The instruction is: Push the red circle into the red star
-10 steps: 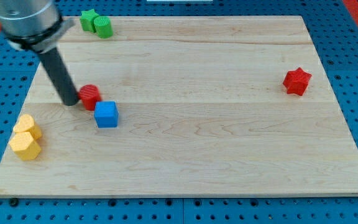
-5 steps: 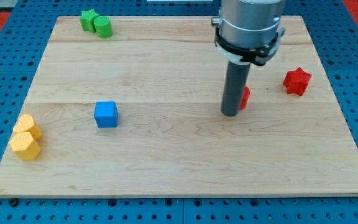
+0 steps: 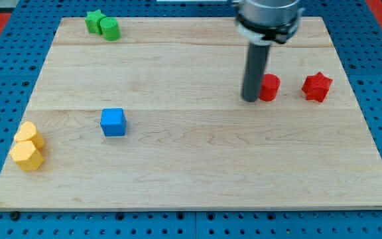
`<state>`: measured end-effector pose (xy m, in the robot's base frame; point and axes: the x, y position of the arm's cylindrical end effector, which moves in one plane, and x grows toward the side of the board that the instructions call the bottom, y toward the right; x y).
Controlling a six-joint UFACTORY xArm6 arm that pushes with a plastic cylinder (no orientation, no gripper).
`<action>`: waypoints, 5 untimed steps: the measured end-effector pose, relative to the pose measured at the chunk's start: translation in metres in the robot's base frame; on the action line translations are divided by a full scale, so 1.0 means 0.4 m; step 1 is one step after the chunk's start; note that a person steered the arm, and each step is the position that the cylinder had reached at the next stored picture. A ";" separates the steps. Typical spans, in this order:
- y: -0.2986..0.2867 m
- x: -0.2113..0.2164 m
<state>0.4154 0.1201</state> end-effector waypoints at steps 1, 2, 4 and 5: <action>0.087 -0.011; 0.060 0.019; 0.002 -0.080; 0.094 -0.079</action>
<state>0.3839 0.1577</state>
